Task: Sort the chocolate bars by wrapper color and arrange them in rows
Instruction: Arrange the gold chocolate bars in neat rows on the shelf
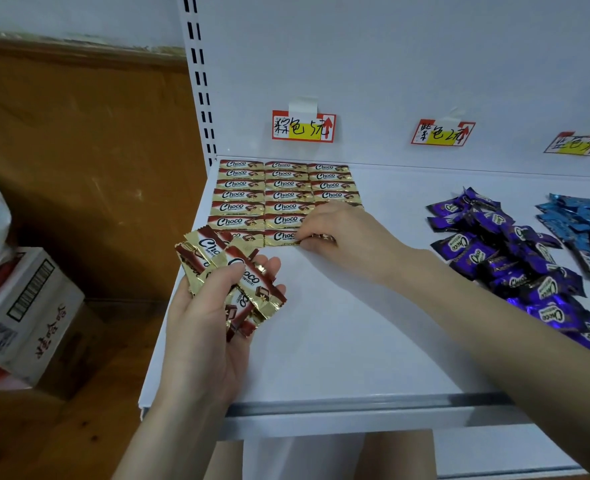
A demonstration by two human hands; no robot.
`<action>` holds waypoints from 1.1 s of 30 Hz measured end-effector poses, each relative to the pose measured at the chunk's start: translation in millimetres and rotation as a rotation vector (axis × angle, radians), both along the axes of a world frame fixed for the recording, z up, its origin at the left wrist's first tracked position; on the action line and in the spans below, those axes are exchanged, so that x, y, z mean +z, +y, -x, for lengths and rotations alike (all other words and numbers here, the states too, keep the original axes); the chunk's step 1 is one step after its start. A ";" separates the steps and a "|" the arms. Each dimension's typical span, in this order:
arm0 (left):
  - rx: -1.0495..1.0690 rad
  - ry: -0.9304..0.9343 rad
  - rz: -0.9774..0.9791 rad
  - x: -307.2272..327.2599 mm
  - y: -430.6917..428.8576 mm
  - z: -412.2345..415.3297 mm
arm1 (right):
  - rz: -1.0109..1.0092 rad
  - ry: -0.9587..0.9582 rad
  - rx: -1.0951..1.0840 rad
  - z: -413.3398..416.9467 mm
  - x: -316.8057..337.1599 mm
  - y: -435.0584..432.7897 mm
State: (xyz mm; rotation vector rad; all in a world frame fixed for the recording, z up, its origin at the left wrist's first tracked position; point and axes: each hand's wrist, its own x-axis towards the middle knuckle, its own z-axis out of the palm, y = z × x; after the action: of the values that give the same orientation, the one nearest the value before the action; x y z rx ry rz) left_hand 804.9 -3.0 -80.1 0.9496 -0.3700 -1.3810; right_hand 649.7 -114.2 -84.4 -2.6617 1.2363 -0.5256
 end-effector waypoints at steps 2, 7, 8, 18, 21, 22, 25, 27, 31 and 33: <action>-0.004 0.005 0.000 -0.5 0.0 -0.4 | 0.003 -0.001 0.007 0.6 -1.2 -1.4; -0.007 -0.013 0.001 0.0 0.6 0.0 | -0.029 -0.013 0.015 0.5 0.5 -1.3; -0.005 -0.016 0.000 0.2 0.5 0.3 | -0.039 -0.052 0.000 1.7 3.4 -0.4; 0.005 -0.030 -0.039 2.5 0.2 2.8 | -0.028 -0.043 -0.211 41.7 4.3 16.4; 0.005 -0.038 -0.037 2.3 0.9 2.8 | -0.020 0.023 -0.223 43.8 -6.3 17.2; 0.006 -0.037 -0.037 2.2 1.2 2.5 | -0.018 0.033 -0.231 43.8 -7.2 16.7; 0.008 -0.031 -0.038 2.4 1.1 2.3 | -0.004 0.041 -0.228 43.6 -8.3 15.6; 0.012 -0.031 -0.041 2.5 0.8 2.4 | -0.002 0.049 -0.225 43.5 -8.8 15.5; 0.002 -0.033 -0.028 1.5 0.9 1.6 | -0.006 0.018 -0.229 43.4 -7.1 17.4; -0.006 -0.041 -0.019 1.9 0.8 1.6 | 0.013 -0.052 -0.253 39.6 -1.8 21.8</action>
State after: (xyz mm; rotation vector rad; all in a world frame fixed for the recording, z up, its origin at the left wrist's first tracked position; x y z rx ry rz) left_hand 803.3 -2.3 -78.2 0.9938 -0.3915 -1.3743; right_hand 610.1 -92.3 -86.3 -2.4980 1.5682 -0.6350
